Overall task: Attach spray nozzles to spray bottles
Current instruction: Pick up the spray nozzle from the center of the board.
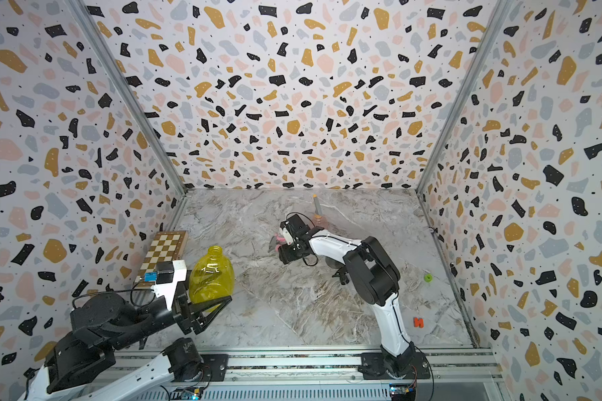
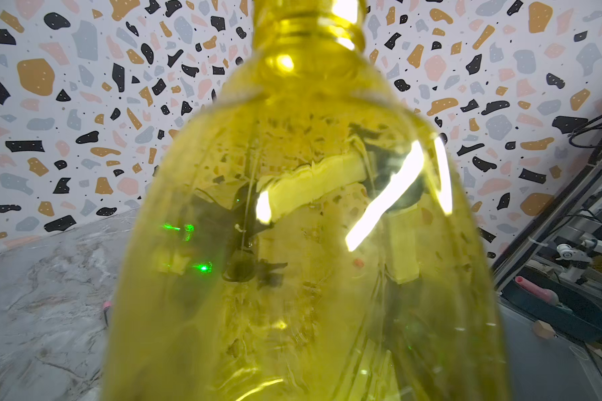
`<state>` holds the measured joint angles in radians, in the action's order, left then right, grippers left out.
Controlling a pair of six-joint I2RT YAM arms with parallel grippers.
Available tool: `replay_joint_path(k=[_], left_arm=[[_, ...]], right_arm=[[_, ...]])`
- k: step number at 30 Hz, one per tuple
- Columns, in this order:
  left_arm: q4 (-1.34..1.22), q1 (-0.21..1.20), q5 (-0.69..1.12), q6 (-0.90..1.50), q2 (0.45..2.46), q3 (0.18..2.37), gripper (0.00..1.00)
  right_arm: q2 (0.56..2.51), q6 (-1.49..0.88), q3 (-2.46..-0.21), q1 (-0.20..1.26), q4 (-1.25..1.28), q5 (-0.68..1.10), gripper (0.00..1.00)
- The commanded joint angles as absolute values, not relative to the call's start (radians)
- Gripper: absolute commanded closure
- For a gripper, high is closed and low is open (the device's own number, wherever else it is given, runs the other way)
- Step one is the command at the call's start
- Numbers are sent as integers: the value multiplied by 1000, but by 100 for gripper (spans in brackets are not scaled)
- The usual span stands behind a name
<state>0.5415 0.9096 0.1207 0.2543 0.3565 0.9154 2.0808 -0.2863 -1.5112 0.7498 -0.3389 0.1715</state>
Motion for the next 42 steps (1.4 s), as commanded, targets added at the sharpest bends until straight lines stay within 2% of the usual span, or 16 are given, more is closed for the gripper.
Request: replay_joint_path(k=[1, 8, 20, 32, 38, 42], left_arm=[[524, 907, 85, 245, 346, 916, 100], [546, 907, 78, 250, 350, 933, 100], [549, 907, 60, 248, 352, 928, 100], [552, 907, 52, 254, 353, 924, 100], [552, 907, 53, 254, 359, 928, 100], [552, 907, 53, 255, 363, 928, 100]], right_arm=[[2080, -265, -1612, 782, -400, 63, 34], [2259, -213, -1871, 795, -540, -35, 39], [2421, -132, -2099, 819, -672, -127, 48], [2490, -157, -2215, 806, -705, -83, 41], [2519, -167, -2248, 791, -717, -76, 42], [2537, -168, -2275, 784, -728, -53, 45]])
